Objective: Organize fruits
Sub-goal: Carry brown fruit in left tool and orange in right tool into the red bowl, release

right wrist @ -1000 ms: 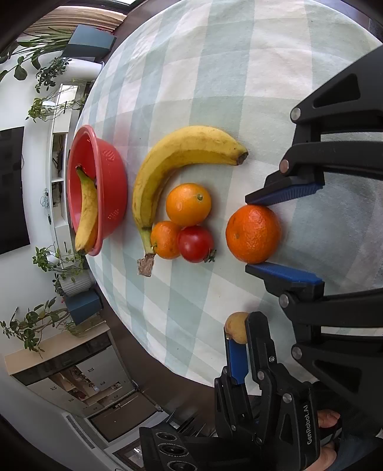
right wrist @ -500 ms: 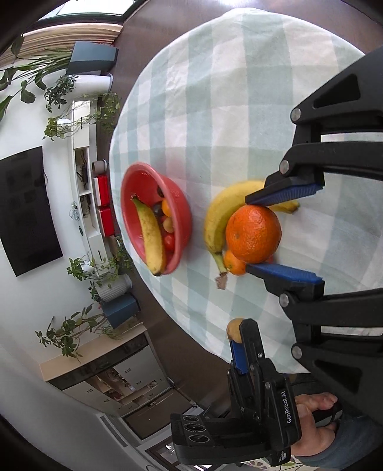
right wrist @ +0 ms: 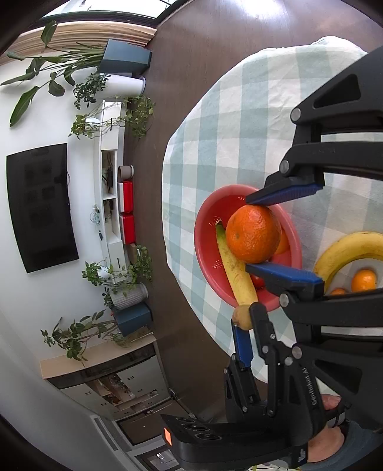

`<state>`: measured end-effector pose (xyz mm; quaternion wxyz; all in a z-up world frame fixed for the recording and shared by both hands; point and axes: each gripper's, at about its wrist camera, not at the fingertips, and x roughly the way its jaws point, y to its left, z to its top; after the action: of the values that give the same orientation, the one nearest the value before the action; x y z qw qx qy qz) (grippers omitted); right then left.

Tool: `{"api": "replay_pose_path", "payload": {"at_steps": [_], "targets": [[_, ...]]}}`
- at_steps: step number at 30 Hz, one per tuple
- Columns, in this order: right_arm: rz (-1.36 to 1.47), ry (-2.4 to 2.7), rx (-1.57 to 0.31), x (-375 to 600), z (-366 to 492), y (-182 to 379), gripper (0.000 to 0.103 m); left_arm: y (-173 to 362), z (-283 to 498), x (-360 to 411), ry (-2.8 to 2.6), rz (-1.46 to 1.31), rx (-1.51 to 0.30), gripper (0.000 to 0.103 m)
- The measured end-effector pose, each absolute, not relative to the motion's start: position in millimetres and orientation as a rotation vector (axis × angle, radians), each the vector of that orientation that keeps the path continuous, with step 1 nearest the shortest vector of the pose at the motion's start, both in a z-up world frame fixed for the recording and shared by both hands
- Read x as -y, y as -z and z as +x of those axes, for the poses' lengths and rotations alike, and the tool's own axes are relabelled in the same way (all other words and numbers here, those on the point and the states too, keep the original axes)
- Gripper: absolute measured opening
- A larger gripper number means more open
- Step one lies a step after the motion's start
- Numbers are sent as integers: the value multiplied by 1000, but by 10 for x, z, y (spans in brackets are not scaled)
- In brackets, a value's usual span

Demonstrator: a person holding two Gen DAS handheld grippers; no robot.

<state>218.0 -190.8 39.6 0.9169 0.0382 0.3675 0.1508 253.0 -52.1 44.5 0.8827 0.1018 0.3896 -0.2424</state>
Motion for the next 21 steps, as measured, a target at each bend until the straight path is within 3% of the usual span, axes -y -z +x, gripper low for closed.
{"api": "replay_pose_path", "payload": {"at_steps": [21], "targets": [[42, -328, -954, 1646, 2879, 358, 42, 228, 2971, 679, 467, 266, -890, 27]]}}
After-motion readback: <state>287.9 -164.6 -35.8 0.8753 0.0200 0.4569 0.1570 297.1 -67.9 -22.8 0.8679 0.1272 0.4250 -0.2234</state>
